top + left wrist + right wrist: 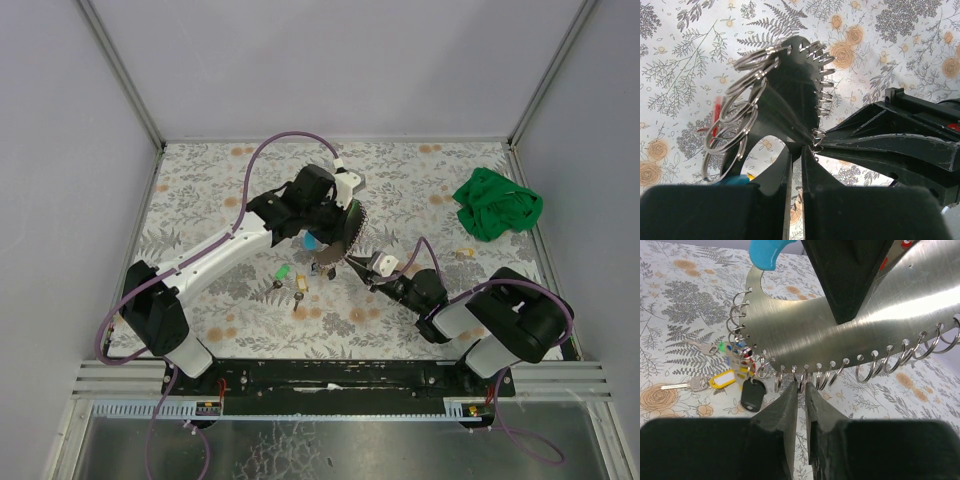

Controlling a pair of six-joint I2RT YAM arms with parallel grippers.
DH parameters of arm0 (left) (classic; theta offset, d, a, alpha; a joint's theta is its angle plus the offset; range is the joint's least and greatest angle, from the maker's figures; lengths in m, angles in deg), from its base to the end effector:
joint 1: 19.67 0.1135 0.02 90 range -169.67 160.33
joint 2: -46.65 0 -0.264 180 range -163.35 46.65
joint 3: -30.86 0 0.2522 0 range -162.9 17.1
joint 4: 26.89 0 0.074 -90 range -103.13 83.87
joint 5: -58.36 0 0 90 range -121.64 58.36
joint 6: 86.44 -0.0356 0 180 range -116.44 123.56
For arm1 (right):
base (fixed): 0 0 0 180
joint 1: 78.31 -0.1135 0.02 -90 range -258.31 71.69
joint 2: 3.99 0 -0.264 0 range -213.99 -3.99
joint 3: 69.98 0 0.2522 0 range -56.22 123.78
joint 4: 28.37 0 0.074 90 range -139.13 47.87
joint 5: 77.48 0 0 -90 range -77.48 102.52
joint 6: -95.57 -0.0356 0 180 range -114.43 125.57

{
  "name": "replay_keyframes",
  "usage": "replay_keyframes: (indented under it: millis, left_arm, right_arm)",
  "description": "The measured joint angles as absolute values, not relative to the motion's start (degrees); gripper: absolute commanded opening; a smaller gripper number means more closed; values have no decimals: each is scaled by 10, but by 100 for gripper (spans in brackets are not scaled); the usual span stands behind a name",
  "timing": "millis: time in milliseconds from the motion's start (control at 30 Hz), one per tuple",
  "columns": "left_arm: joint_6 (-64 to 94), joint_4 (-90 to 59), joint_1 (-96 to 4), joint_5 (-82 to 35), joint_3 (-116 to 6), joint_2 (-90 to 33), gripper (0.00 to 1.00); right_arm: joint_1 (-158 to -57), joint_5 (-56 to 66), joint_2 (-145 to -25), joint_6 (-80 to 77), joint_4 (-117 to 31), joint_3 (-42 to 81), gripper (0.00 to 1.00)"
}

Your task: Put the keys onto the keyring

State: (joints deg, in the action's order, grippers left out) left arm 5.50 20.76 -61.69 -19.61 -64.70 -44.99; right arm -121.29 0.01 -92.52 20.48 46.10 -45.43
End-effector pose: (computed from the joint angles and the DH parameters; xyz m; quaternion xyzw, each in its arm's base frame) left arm 0.2608 -0.2450 0.3194 0.3521 0.8450 -0.2356 0.3263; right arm 0.1636 0.1630 0.1706 -0.3810 0.5158 0.2529 0.7245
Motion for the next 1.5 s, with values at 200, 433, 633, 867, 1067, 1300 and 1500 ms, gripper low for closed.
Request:
replay_keyframes:
  millis: [200,433,633,867,1067,1300,1500]
  left_arm:
    - [55,209,-620,-203,-647,-450,0]
    - [54,210,-621,-207,-647,-450,0]
    - [54,212,-621,-208,-647,-450,0]
    - [54,212,-621,-208,-647,-450,0]
    - [54,212,-627,-207,-647,-450,0]
    - [55,212,-628,-207,-647,-450,0]
    - [63,211,-628,-208,-647,-450,0]
  right_arm:
    - [-1214,11,-922,222,461,-455,21]
    - [-1214,11,-922,250,461,-458,22]
    - [-1214,9,-922,267,461,-459,19]
    - [-1214,5,-922,268,461,-459,17]
    - [-1215,-8,-922,264,461,-459,17]
    - [-1216,-10,-922,264,461,-459,9]
    - [-1216,-4,-914,266,461,-461,4]
